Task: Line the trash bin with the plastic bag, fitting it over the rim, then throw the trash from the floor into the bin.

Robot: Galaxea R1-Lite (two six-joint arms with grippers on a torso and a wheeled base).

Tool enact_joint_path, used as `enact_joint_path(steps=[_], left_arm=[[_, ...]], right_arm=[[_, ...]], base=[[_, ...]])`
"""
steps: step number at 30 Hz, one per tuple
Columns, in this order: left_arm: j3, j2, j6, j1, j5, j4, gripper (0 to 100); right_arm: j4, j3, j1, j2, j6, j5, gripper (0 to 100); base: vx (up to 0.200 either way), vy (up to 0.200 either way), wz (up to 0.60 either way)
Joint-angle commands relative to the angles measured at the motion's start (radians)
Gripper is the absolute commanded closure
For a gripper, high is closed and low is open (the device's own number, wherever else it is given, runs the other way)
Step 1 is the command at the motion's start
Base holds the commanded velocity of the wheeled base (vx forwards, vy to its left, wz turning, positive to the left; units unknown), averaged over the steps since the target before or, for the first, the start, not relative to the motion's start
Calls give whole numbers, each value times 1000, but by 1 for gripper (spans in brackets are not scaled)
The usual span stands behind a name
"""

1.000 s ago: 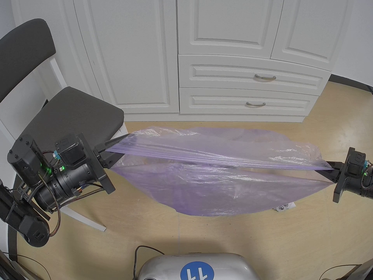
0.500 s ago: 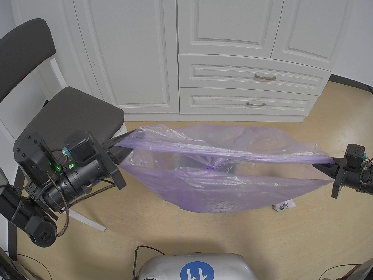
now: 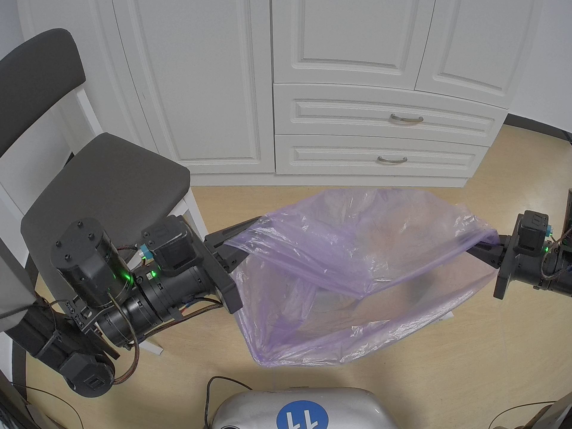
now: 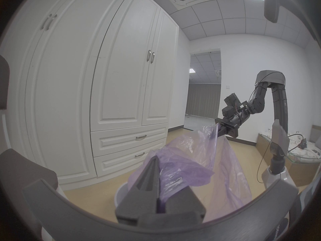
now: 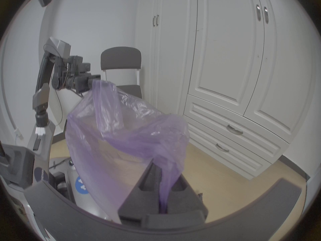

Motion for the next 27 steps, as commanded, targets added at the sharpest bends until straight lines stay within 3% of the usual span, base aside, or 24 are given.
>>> enact_joint_path(steps=[1, 4, 5, 7, 8, 10, 14, 16, 17, 23, 27], left_arm=[[-42, 47, -7, -65, 72, -1, 100], [-71, 73, -21, -94, 136, -1, 100], [-98, 91, -47, -124, 199, -1, 100], [-134, 103, -76, -152, 265, -1, 100], [-140, 103, -81, -155, 277, -1, 100], [-197, 114, -127, -190, 372, 1, 100], [-289, 156, -167, -213, 478, 2, 100], [-296, 165, -167, -213, 492, 4, 100], [-310, 188, -165, -213, 515, 13, 100], [-348, 200, -172, -210, 537, 64, 100], [-358, 205, -187, -186, 540, 79, 100]], right_arm=[[-123, 11, 103, 74, 114, -21, 100], [-218, 14, 161, 100, 209, -60, 100], [-310, 12, 213, 110, 333, -85, 100], [-385, 8, 265, 110, 465, -97, 100], [-396, 6, 275, 110, 488, -99, 100], [-450, -14, 339, 123, 626, -126, 100], [-460, -78, 403, 194, 707, -206, 100], [-460, -89, 413, 211, 718, -228, 100], [-465, -132, 420, 251, 740, -301, 100], [-468, -236, 465, 311, 915, -390, 100], [-465, -305, 482, 384, 971, -459, 100]], base=[[0, 0, 0], [0, 0, 0], [0, 0, 0], [0, 0, 0], [0, 0, 0], [0, 0, 0], [0, 0, 0], [0, 0, 0], [0, 0, 0], [0, 0, 0], [0, 0, 0]])
